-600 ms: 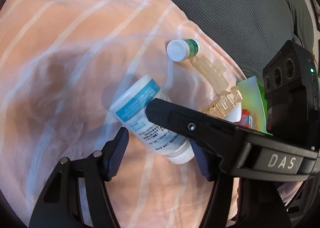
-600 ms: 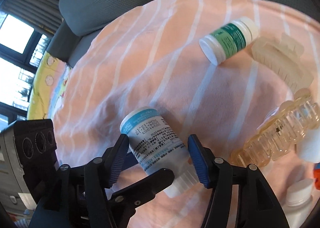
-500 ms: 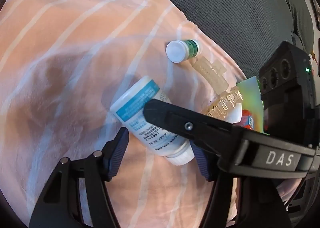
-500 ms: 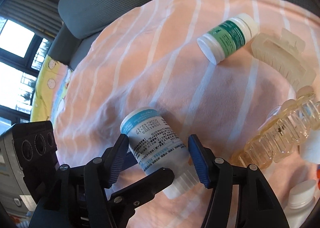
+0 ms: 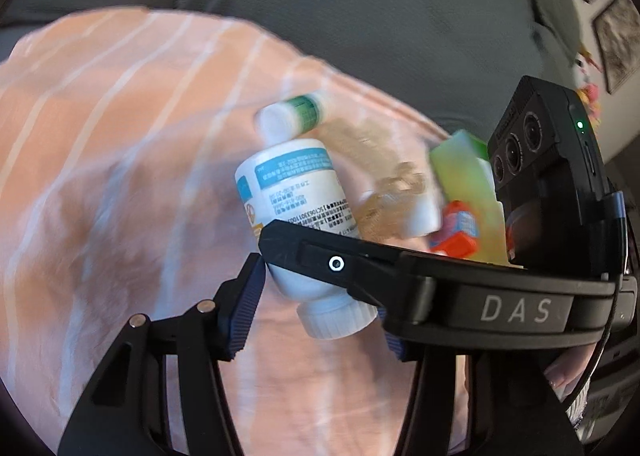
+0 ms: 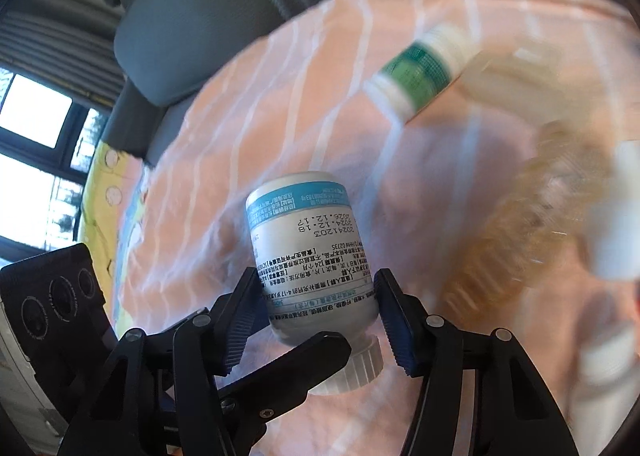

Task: Organize rigid objects
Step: 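Carry the blue-labelled white bottle in the right gripper over the green-rimmed box, then open the right gripper to drop the bottle into the box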

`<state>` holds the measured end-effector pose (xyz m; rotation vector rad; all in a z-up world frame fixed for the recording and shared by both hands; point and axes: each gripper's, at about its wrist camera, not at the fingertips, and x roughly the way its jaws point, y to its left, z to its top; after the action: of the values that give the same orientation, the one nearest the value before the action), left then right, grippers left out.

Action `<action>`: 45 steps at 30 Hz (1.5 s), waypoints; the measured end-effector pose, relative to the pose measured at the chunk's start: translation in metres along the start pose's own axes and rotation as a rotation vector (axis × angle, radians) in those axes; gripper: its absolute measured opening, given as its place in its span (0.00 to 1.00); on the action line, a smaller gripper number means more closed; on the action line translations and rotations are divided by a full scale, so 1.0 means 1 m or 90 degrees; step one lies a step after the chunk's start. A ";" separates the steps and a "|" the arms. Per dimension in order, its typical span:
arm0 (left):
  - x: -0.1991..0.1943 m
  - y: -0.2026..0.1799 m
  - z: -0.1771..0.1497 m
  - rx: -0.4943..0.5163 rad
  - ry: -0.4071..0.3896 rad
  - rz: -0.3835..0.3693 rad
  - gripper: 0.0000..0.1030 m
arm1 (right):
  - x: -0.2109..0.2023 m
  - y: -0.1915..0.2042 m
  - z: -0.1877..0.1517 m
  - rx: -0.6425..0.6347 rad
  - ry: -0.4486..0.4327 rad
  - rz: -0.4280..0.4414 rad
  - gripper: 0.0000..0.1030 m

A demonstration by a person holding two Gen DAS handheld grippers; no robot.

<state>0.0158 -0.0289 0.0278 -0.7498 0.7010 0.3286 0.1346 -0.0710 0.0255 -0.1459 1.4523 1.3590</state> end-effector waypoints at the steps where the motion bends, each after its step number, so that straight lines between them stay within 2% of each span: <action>1: -0.002 -0.007 0.001 0.012 -0.002 -0.010 0.50 | -0.011 0.001 -0.002 0.004 -0.016 -0.007 0.58; 4: -0.009 -0.033 0.008 0.057 -0.016 -0.023 0.50 | -0.035 -0.001 -0.004 0.018 -0.048 -0.019 0.58; 6: -0.009 -0.058 0.018 0.106 -0.024 -0.010 0.50 | -0.061 -0.004 -0.007 0.027 -0.092 -0.014 0.57; 8: -0.009 -0.084 0.024 0.148 -0.035 -0.019 0.50 | -0.083 -0.008 -0.009 0.040 -0.130 -0.006 0.57; 9: -0.005 -0.089 0.027 0.151 -0.021 -0.019 0.50 | -0.096 -0.011 -0.011 0.048 -0.150 -0.006 0.57; 11: -0.007 -0.110 0.028 0.178 -0.026 -0.057 0.50 | -0.118 -0.020 -0.012 0.056 -0.180 -0.016 0.57; 13: 0.001 -0.119 0.035 0.190 -0.002 -0.066 0.50 | -0.137 -0.028 -0.016 0.068 -0.208 -0.029 0.57; 15: 0.000 -0.138 0.031 0.208 -0.008 -0.093 0.50 | -0.152 -0.038 -0.020 0.081 -0.229 -0.033 0.57; 20: 0.025 -0.168 0.033 0.234 0.020 -0.133 0.50 | -0.186 -0.068 -0.031 0.119 -0.274 -0.059 0.57; 25: 0.034 -0.210 0.029 0.257 0.026 -0.164 0.50 | -0.209 -0.099 -0.044 0.162 -0.305 -0.074 0.57; 29: 0.062 -0.229 0.027 0.280 0.050 -0.181 0.50 | -0.227 -0.119 -0.053 0.194 -0.325 -0.089 0.57; 32: 0.069 -0.240 0.029 0.286 0.066 -0.206 0.50 | -0.235 -0.136 -0.058 0.227 -0.336 -0.094 0.57; 36: 0.093 -0.262 0.023 0.294 0.088 -0.211 0.50 | -0.243 -0.161 -0.065 0.271 -0.343 -0.091 0.57; 41: 0.112 -0.276 0.019 0.293 0.120 -0.217 0.49 | -0.248 -0.189 -0.069 0.323 -0.341 -0.091 0.57; 45: 0.123 -0.273 0.018 0.286 0.142 -0.224 0.49 | -0.247 -0.202 -0.068 0.351 -0.334 -0.092 0.57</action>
<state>0.2523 -0.2023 0.0916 -0.4697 0.8012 -0.2343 0.3347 -0.3258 0.0624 0.4256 1.2778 0.7590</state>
